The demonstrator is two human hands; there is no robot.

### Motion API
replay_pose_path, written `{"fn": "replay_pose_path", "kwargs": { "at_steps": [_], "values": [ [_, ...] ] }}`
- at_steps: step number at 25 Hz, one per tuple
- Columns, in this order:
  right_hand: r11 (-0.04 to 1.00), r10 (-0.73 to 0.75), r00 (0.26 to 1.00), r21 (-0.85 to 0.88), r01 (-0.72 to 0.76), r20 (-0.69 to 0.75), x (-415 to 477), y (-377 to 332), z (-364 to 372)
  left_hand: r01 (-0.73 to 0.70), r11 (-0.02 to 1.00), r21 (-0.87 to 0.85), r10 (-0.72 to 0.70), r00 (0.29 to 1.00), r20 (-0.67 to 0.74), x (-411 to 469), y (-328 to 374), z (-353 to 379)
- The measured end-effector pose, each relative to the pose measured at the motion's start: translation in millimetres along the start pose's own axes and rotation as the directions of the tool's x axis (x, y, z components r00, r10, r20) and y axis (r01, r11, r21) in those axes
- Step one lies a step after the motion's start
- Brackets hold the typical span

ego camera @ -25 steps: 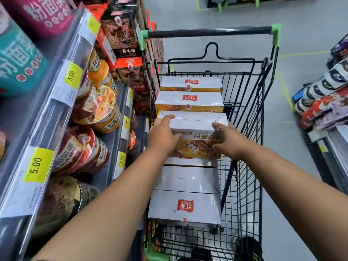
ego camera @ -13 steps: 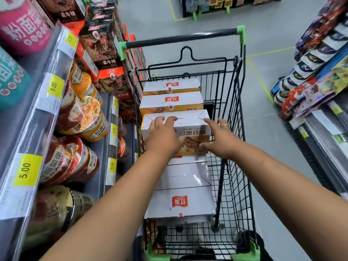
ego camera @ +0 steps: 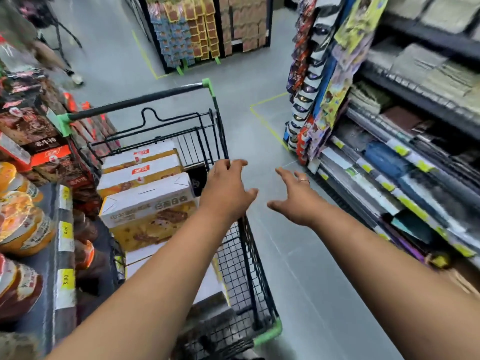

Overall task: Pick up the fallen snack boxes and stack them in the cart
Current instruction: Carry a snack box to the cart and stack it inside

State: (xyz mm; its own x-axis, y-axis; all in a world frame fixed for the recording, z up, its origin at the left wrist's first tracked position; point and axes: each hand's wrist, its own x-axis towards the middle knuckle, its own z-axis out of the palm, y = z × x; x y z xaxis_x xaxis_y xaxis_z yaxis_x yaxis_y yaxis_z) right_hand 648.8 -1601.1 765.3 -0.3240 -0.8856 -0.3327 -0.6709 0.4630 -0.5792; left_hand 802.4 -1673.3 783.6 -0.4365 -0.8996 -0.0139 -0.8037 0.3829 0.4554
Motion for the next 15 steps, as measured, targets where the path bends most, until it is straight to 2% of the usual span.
{"fn": "replay_pose_path", "kwargs": {
  "at_steps": [5,15],
  "values": [
    [0.987,0.148,0.984,0.081,-0.14,-0.098,-64.9,108.9,-63.3,-0.164,0.986,0.024,0.162,0.983,0.083,-31.2,120.7,55.8],
    [0.937,0.333,0.911,0.191,-0.291,-0.246,-209.6,305.1,-162.8,-0.412,0.911,-0.017,0.409,0.9,0.153,-120.0,348.0,150.1]
  ]
}}
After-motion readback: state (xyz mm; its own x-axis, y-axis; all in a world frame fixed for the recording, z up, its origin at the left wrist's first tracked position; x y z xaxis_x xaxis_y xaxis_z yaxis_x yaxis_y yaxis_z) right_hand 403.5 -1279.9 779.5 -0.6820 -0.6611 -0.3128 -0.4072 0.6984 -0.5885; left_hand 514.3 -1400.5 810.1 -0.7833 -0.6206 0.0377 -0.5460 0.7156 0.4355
